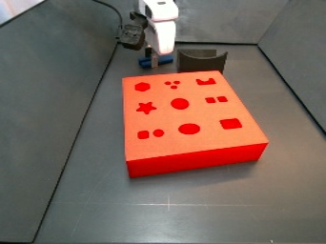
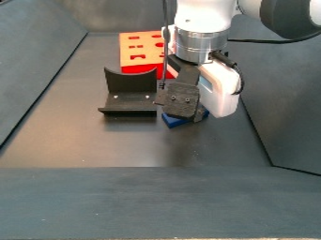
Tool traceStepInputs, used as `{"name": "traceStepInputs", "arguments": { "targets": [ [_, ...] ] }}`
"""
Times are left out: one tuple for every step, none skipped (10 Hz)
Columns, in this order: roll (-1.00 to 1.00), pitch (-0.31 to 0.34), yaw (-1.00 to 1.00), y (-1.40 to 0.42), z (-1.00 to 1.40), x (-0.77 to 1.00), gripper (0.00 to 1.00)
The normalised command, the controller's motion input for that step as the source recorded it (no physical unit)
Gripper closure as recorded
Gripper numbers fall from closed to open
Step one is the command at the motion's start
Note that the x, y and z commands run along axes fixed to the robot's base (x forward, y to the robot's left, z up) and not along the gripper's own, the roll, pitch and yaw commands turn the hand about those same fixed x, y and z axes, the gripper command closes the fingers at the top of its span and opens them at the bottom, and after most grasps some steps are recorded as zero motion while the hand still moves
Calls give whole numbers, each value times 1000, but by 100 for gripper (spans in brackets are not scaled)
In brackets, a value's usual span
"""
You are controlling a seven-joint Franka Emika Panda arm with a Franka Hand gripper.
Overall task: Pick up the square-circle object. Move up. Rotate the square-circle object. Place the square-circle object on the fixture. Regrasp the square-circle object. Move to above the board. Insert the square-circle object.
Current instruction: Pick up the square-circle object, then move up.
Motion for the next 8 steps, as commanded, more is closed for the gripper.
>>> {"name": "traceStepInputs", "arguments": {
  "targets": [
    [0, 0, 0, 0, 0, 0, 100],
    [0, 0, 0, 0, 0, 0, 100],
    [0, 0, 0, 0, 0, 0, 100],
    [0, 0, 0, 0, 833, 0, 100],
    [-1, -5, -24, 0, 849, 8, 100],
    [0, 26, -26, 0, 765, -21, 100],
    [12, 54, -29, 11, 599, -12, 100],
    [24, 71, -31, 12, 451, -10, 100]
  ]
}}
